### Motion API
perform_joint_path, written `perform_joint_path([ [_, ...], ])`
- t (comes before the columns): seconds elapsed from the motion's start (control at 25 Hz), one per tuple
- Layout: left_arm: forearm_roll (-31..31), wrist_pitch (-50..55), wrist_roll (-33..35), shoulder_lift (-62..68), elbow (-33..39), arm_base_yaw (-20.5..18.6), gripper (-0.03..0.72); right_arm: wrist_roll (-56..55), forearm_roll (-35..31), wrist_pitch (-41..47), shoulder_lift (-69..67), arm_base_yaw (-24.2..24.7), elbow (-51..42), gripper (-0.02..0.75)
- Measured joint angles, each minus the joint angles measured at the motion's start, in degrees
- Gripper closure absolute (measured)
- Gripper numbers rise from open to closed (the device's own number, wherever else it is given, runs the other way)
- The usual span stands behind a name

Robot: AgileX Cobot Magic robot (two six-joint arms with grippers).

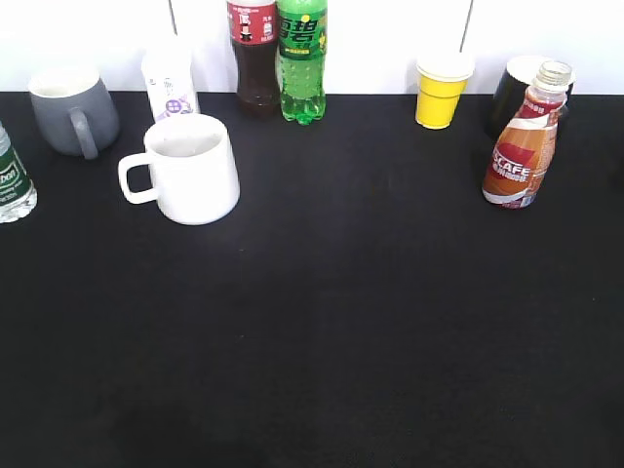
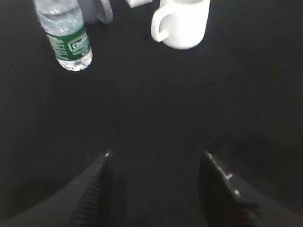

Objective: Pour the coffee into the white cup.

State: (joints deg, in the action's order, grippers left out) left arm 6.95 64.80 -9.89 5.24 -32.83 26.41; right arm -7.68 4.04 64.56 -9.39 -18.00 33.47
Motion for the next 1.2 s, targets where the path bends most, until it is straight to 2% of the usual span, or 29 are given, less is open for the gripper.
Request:
perform_joint_path([
  [0.12, -2.37, -0.65, 3.72, -3.06, 1.47, 0.00, 0.254, 3.17, -1.13, 0.65, 5.30, 0.00, -2.61, 0.146],
  [0.2, -2.53, -3.11, 4.85, -3.08, 3.00, 0.00, 0.254, 4.28, -1.46, -3.00, 5.47, 0.00, -4.01, 0.146],
  [0.56, -2.55, -3.68, 5.25, -3.08, 3.18, -0.05, 0.254, 4.86, -1.55, -4.84, 5.47, 0.20, -4.58, 0.146],
  [0.64, -2.55, -3.68, 5.25, -3.08, 3.18, -2.59, 0.254, 4.86, -1.60, -4.84, 5.47, 2.32, -4.58, 0.146],
  [0.72, -2.60, -3.68, 5.25, -3.12, 3.18, -7.57, 0.254, 4.93, -1.62, -4.84, 5.77, 6.01, -4.58, 0.146],
  [0.8, -2.60, -3.75, 5.25, -4.51, 3.18, -14.35, 0.254, 4.93, -1.69, -4.84, 7.84, 10.60, -4.58, 0.146],
  [0.88, -2.60, -3.90, 5.25, -5.65, 3.23, -18.40, 0.254, 4.93, -1.74, -4.84, 9.69, 13.72, -4.58, 0.146],
  [0.96, -2.60, -3.94, 5.25, -5.65, 3.23, -19.68, 0.254, 4.93, -1.74, -4.84, 9.76, 14.55, -4.63, 0.146],
  [1.2, -2.60, -3.94, 5.25, -5.65, 3.23, -19.68, 0.254, 4.93, -1.74, -4.84, 9.88, 14.55, -4.68, 0.146],
])
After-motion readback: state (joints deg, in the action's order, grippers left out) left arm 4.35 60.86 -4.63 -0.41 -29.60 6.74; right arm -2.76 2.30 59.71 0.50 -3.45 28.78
